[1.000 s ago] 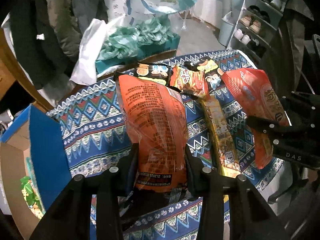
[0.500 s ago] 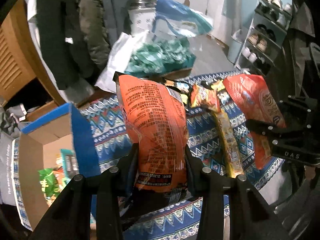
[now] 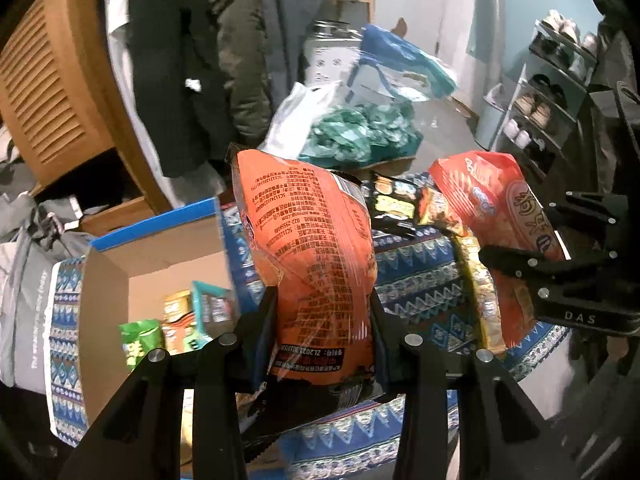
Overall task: Organize snacks
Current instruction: 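Lift both bags and carry them over the box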
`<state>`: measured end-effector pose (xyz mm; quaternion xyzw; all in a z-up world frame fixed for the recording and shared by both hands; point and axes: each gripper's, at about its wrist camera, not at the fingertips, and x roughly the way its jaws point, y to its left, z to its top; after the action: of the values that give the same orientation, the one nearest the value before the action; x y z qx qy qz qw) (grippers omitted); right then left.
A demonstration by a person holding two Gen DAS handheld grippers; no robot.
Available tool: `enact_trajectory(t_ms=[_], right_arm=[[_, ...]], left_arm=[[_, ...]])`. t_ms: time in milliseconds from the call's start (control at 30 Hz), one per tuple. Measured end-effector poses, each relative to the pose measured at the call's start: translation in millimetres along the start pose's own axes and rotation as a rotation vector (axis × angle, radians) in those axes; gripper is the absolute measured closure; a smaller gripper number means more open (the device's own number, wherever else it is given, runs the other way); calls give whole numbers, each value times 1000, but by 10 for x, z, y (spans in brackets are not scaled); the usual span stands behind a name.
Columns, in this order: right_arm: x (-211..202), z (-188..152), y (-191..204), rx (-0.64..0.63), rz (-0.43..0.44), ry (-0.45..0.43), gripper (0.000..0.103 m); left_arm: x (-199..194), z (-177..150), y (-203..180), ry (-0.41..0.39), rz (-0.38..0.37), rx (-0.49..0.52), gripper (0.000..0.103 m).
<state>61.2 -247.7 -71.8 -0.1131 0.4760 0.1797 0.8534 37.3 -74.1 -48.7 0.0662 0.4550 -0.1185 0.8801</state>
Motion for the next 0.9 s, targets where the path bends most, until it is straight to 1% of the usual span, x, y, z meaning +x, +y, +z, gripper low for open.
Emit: enact_trajectory(t_ms=[233,500,633,900], right_arm=[[6,200,325,-42,42,-6,51],[80,447,749,-97,79,-6,51],[159,570,968,-116,116,5,51],[311,840,1402,-163,161,14,51]], left_arm=[[-126,-91,349,-13,34,-51,62],[-280,-250,659,-46,71,-75,62],[-308,-325,837,-45,90,-100,62],[-335,-469,1202,-44,127,-158,62]])
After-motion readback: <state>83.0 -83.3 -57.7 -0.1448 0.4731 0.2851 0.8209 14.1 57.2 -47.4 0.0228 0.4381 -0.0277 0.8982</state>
